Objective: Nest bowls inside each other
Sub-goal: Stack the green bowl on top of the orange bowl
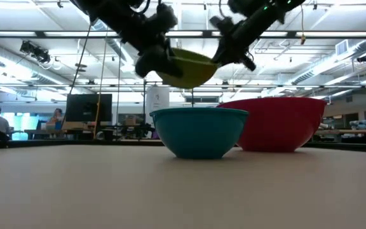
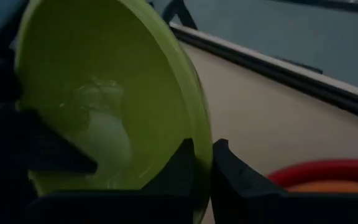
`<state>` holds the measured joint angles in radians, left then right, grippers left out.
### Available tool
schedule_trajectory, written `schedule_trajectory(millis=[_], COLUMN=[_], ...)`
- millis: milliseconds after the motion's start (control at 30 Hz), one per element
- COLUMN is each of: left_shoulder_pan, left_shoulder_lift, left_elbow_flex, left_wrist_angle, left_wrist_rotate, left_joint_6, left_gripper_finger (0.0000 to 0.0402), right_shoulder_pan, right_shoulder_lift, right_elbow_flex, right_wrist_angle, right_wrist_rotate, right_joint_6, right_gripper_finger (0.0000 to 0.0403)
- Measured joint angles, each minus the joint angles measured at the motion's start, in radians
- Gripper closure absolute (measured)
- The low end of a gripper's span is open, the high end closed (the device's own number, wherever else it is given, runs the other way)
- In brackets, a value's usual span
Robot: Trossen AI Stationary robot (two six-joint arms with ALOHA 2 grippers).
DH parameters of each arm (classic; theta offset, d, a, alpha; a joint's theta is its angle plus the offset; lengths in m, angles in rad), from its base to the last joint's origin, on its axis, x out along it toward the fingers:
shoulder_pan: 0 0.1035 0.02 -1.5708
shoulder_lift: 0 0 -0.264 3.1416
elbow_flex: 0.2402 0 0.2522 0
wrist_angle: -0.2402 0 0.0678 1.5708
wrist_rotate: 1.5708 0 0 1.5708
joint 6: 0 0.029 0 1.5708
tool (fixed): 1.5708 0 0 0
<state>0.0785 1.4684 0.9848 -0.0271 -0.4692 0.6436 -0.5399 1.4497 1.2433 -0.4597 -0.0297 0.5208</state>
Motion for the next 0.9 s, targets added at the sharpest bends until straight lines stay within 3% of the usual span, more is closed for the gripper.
schedule_trajectory(millis=[167,300,533,767,900], left_shoulder_pan=[-0.017,-0.02,-0.003,-0.001,0.004], left_shoulder_lift=[0.0,0.016,0.062,0.055,0.007], left_elbow_flex=[0.001,0.048,0.18,0.203,0.208], left_wrist_angle=[0.169,0.291,0.431,0.428,0.407], left_wrist_rotate=[0.001,0.04,0.117,0.134,0.098], left_joint_6=[-0.049,-0.05,-0.052,-0.286,-0.415], left_gripper_finger=[0.0134,0.01,0.0098,0.0098,0.0098], right_shoulder_pan=[-0.061,-0.05,0.031,0.034,-0.005], right_shoulder_lift=[-0.076,-0.05,0.075,0.081,0.012], right_elbow_flex=[-0.002,-0.002,-0.008,-0.005,-0.004], right_wrist_angle=[-0.043,0.0,0.068,0.018,-0.034], right_wrist_rotate=[-0.064,-0.064,0.076,0.108,0.124], right_joint_6=[-0.009,0.03,0.093,0.086,0.05], right_gripper_finger=[0.0376,0.0377,0.038,0.038,0.038])
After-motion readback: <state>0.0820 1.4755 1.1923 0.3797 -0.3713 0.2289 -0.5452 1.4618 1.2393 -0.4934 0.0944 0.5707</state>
